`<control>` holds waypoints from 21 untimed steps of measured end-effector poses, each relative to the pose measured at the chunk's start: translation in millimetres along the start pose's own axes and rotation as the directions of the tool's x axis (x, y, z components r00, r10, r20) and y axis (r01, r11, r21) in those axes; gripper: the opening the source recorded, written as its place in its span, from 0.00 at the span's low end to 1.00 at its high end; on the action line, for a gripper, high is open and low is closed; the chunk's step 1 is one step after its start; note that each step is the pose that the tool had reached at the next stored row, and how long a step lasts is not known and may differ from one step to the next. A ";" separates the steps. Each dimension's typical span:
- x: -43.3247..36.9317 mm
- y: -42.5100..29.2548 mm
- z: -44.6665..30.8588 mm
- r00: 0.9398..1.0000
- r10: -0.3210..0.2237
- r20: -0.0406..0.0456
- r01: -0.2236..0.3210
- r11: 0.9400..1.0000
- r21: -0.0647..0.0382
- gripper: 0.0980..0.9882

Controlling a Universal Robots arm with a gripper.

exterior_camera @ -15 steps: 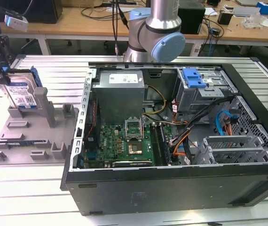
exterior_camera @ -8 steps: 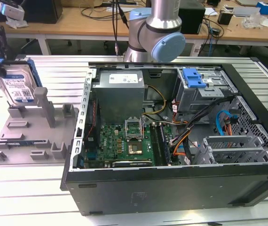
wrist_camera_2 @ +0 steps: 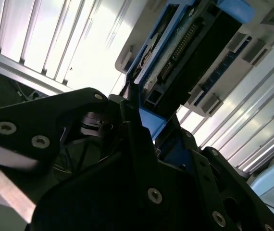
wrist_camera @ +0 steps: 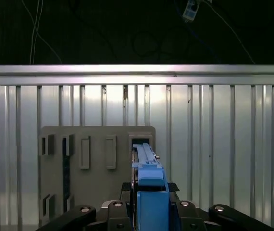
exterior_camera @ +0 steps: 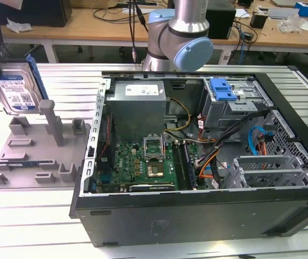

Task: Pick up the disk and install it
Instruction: 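Pick up the disk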

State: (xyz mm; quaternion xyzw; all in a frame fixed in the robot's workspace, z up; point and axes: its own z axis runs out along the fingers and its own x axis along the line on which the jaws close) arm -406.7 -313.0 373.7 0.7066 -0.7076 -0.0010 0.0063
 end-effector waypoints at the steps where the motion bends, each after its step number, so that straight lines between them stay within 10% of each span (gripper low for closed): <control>1: 0.0 0.0 -3.4 1.000 0.000 0.000 0.000 1.000 0.000 0.30; 21: 2.6 -1.0 -99.0 1.000 0.000 0.000 0.000 1.000 0.000 0.30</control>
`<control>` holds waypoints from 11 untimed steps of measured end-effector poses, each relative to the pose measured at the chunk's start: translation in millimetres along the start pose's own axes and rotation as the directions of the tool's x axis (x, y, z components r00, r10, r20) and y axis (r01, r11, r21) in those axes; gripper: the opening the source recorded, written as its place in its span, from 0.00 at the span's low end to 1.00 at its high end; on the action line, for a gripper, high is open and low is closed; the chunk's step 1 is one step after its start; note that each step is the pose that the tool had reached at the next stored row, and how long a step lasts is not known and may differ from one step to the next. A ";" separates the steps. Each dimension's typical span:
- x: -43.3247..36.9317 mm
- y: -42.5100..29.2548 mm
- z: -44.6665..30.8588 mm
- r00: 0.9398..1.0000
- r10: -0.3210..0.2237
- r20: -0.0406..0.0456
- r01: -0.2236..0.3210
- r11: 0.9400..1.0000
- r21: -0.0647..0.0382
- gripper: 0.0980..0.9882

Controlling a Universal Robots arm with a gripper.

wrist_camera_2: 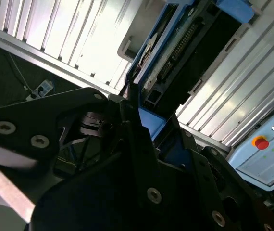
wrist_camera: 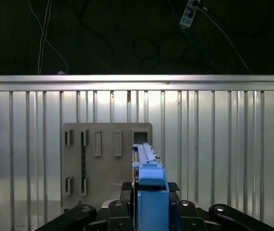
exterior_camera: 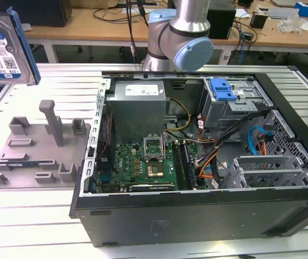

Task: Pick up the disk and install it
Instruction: 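Pick up the disk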

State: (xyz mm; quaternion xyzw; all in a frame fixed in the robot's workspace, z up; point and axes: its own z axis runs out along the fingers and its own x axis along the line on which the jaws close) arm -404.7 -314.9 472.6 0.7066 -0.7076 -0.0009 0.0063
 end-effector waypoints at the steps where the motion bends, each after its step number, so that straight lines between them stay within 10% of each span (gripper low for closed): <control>1: 0.2 -0.1 -3.7 1.000 0.000 0.000 0.000 1.000 0.000 0.30; 11: 2.0 -3.8 -6.3 1.000 0.000 0.000 0.000 1.000 0.000 0.30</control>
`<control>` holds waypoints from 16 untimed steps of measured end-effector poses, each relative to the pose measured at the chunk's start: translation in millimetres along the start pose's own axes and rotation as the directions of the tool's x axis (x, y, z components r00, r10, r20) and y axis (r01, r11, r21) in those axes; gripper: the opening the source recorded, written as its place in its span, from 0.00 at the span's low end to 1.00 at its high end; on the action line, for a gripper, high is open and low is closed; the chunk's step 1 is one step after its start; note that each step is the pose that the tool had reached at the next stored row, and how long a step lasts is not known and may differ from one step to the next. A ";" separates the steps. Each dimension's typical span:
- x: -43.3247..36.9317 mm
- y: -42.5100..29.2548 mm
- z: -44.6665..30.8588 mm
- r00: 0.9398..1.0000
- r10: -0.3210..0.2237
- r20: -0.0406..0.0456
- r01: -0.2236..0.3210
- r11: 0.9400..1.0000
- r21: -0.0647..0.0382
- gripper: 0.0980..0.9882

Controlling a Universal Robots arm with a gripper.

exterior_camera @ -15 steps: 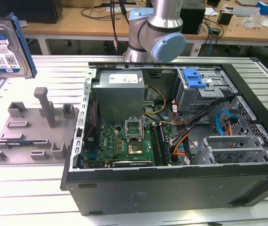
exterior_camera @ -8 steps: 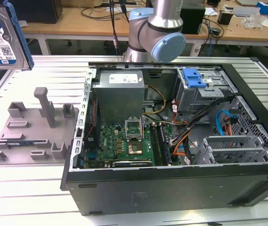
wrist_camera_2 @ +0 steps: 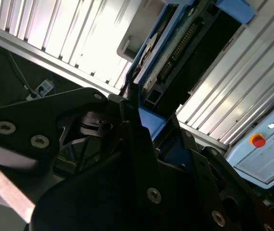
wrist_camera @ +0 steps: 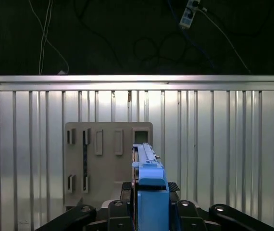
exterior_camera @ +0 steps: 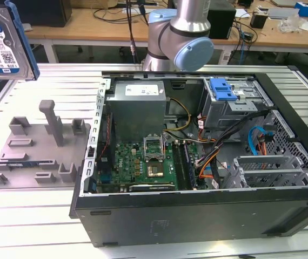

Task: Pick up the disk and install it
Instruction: 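Pick up the disk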

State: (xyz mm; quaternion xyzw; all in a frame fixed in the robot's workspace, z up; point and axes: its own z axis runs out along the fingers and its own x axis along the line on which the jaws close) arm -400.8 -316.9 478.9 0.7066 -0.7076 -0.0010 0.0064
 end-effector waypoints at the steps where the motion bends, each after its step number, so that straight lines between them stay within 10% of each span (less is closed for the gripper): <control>1: 1.9 -4.2 -1.2 1.000 0.000 0.000 0.000 1.000 0.000 0.30; 11: 34.3 -97.0 -16.7 1.000 0.000 0.000 0.000 1.000 -0.016 0.30; 16: 42.0 -119.9 -16.8 1.000 0.000 0.000 0.000 1.000 -0.018 0.30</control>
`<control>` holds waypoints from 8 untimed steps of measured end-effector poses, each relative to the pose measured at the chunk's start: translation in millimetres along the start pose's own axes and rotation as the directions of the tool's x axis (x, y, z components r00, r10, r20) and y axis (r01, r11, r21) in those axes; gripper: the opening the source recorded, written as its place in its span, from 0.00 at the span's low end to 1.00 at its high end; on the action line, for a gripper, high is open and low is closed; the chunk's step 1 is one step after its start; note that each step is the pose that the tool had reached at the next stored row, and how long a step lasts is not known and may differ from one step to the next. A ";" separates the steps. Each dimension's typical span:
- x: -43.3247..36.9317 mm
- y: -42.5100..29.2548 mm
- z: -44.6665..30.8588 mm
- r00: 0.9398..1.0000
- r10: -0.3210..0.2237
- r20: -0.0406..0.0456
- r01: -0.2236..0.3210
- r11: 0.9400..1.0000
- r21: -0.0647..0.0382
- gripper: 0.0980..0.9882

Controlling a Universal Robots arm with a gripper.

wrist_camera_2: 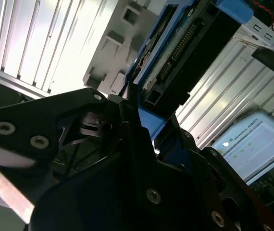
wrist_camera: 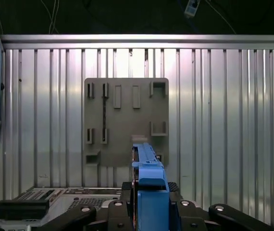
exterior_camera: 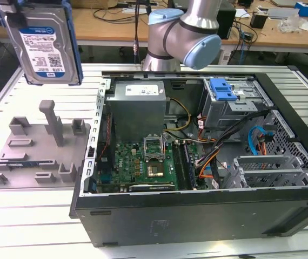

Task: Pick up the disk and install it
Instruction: 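Pick up the disk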

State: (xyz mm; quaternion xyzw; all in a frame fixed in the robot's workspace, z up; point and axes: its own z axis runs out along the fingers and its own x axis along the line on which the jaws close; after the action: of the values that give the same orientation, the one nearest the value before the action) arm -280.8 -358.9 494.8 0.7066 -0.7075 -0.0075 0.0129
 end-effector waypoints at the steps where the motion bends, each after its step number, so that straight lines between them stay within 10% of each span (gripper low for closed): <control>1: 2.2 -6.3 -0.2 1.000 0.000 0.000 0.000 1.000 -0.001 0.30; 8: 16.2 -46.6 -1.3 1.000 0.000 0.000 0.000 1.000 -0.004 0.30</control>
State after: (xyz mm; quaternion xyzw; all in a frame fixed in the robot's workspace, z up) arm -234.2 -375.1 494.8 0.7066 -0.7074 -0.0088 0.0143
